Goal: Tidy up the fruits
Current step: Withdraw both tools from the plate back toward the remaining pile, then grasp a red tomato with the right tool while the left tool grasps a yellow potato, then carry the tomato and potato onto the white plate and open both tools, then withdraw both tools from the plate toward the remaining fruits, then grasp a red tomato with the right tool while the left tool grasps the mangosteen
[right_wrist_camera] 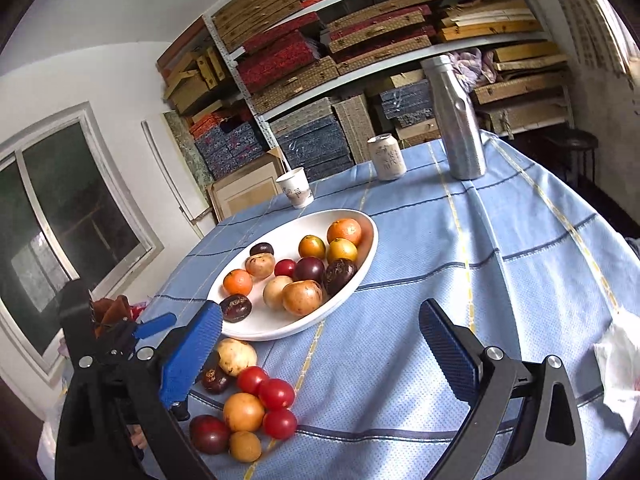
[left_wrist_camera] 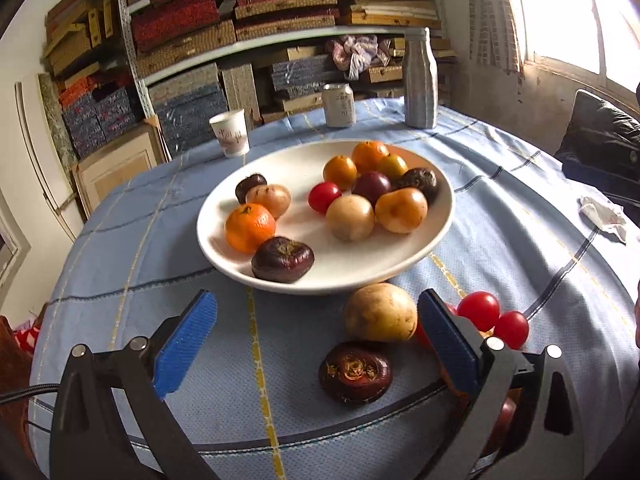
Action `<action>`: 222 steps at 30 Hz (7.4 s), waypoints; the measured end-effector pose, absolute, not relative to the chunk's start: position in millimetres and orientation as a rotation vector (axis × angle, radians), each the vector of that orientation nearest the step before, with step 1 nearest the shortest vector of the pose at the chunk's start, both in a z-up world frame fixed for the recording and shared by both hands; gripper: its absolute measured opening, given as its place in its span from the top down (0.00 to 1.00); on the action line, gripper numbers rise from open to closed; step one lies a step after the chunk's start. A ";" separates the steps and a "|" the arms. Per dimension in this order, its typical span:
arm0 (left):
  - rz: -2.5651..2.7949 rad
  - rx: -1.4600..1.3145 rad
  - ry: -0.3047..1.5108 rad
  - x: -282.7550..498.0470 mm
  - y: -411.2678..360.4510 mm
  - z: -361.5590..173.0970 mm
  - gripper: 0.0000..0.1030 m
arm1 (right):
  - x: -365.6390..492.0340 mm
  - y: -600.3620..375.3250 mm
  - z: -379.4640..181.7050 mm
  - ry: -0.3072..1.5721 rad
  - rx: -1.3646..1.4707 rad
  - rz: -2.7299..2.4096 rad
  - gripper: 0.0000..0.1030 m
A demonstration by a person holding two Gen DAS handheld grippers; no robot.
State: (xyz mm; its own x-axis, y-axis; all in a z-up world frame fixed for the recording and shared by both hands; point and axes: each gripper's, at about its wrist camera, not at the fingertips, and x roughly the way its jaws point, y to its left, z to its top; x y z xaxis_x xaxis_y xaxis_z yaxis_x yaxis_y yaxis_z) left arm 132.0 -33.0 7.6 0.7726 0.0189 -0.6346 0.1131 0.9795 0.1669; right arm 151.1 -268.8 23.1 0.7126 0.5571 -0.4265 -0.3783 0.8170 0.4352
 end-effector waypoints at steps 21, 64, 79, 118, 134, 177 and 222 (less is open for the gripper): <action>-0.169 0.163 0.801 164.7 -49.3 -5.7 0.04 | 160.7 -262.8 11.3 0.659 0.326 0.530 0.03; -0.303 -0.068 0.908 157.2 -16.2 -7.3 0.58 | 144.1 -228.4 -2.6 0.759 0.140 0.651 0.03; -0.255 -0.017 0.892 139.2 -5.9 -6.8 0.57 | 137.7 -203.8 -30.3 0.921 0.047 0.775 0.60; -0.156 -0.043 0.772 192.8 -4.2 52.1 0.56 | 198.3 -186.5 55.3 0.782 0.149 0.810 0.76; -0.150 -0.181 0.751 212.2 24.6 31.1 0.25 | 217.2 -168.9 24.1 0.771 0.239 0.802 0.36; 0.097 0.253 0.895 117.7 13.4 -23.9 0.04 | 171.2 -271.6 -7.8 0.781 0.530 0.583 0.04; -0.019 0.008 0.914 115.3 44.1 -24.1 0.52 | 151.2 -194.0 -23.4 0.893 0.067 0.697 0.44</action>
